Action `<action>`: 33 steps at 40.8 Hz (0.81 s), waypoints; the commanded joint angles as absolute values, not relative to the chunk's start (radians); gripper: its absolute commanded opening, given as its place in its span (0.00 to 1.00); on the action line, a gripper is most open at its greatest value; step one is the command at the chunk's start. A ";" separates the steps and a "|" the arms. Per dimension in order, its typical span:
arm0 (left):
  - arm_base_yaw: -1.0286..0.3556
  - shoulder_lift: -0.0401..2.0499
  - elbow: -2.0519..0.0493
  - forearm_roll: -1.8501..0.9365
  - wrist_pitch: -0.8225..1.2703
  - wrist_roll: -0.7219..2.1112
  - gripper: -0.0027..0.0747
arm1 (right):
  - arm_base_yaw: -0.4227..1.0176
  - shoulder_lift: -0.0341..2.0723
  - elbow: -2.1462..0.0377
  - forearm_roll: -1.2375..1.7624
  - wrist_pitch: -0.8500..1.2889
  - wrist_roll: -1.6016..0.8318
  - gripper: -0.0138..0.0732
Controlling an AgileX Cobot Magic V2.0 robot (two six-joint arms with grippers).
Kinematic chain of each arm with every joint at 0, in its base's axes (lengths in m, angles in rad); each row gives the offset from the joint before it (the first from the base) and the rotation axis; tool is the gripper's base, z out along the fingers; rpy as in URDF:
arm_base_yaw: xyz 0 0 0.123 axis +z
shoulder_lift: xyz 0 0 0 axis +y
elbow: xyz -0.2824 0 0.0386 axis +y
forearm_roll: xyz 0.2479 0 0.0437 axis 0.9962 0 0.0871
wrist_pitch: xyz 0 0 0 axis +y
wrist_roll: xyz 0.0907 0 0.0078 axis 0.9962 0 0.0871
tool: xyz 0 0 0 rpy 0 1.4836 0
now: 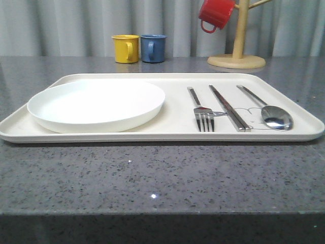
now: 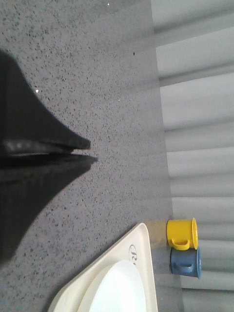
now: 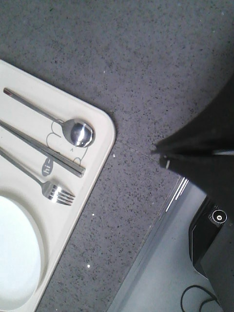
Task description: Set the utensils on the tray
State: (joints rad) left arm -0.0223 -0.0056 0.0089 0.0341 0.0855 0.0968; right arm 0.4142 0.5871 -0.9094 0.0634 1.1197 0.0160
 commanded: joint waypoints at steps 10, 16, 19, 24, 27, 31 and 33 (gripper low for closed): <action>-0.016 -0.030 0.008 0.022 0.000 0.099 0.01 | 0.416 0.590 -0.934 0.059 1.065 0.006 0.08; -0.016 -0.030 0.008 0.022 0.000 0.099 0.01 | 0.416 0.590 -0.934 0.059 1.065 0.006 0.08; -0.016 -0.030 0.008 0.022 0.000 0.099 0.01 | 0.416 0.590 -0.934 0.059 1.065 0.006 0.08; -0.016 -0.030 0.008 0.022 0.000 0.099 0.01 | 0.416 0.590 -0.934 0.059 1.065 0.006 0.08; -0.016 -0.030 0.008 0.022 0.000 0.099 0.01 | 0.416 0.590 -0.934 0.059 1.065 0.006 0.08; -0.016 -0.030 0.008 0.022 0.000 0.099 0.01 | 0.416 0.590 -0.934 0.059 1.065 0.006 0.08; -0.016 -0.030 0.008 0.022 0.000 0.099 0.01 | 0.416 0.590 -0.934 0.059 1.065 0.006 0.08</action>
State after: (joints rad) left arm -0.0094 -0.0056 0.0089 0.0299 0.0844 0.0968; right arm 0.4142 0.5871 -0.9094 0.0634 1.1197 0.0160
